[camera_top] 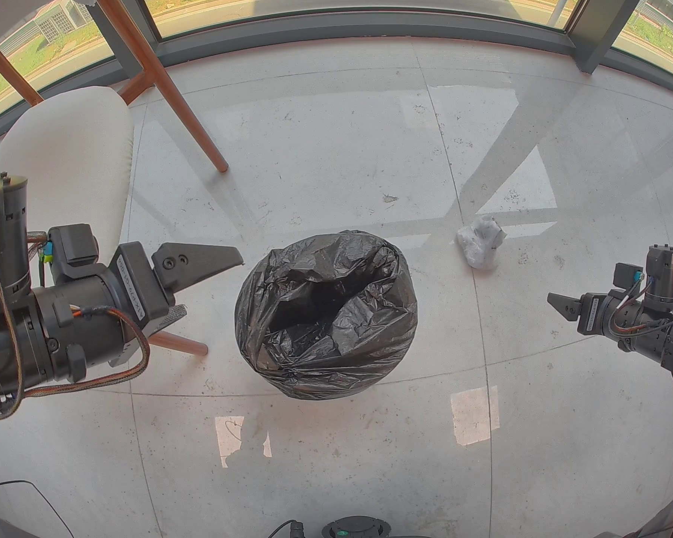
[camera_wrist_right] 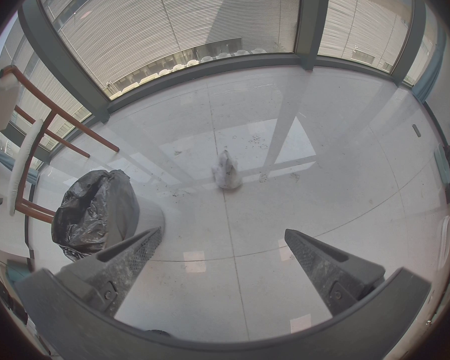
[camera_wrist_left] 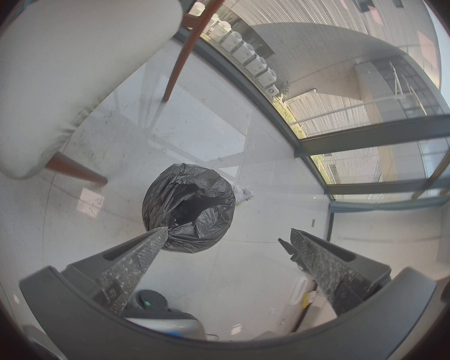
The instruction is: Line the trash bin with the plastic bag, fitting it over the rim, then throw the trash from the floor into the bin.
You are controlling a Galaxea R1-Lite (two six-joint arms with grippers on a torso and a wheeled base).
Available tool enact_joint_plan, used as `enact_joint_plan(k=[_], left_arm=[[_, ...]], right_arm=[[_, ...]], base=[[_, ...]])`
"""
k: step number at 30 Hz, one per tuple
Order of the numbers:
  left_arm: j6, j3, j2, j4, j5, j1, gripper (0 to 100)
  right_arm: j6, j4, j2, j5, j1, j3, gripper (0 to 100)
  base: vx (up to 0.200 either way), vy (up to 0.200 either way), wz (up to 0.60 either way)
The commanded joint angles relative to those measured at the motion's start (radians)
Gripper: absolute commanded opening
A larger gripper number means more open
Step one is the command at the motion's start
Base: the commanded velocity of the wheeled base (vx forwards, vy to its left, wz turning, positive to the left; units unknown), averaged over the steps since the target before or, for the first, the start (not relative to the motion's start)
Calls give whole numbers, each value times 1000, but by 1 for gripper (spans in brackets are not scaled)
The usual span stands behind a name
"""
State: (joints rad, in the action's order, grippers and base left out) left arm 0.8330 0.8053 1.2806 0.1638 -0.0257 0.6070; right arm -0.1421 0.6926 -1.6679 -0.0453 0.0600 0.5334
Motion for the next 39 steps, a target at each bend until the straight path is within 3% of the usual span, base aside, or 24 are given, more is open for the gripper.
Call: enact_joint_plan(k=[1,5,20,24,28,39], left_arm=[[-92,-5,-12,-1,-20,-24,100],[-229,-12,-12,-1,-20,-98,100],[-239,-26,-67,-3,-28,-104,100],[-238,-26,-103,-1,-5,-96,100],[-238,-17,-104,2,72,-93,100],[-242,-26,-104,2,78,-93,100]], right_arm=[[1,-1,-30,-1,4,19,100],[4,-2,-59,1,9,39,100],[39,2,-168,9,55,103,100],[39,2,-210,9,47,146,100],[53,2,-256,9,34,191,100],[76,4,-312,4,32,218,100]], base=[[0,0,0],[150,150,0],[200,200,0],[200,0,0],[200,-100,0],[18,-200,0]])
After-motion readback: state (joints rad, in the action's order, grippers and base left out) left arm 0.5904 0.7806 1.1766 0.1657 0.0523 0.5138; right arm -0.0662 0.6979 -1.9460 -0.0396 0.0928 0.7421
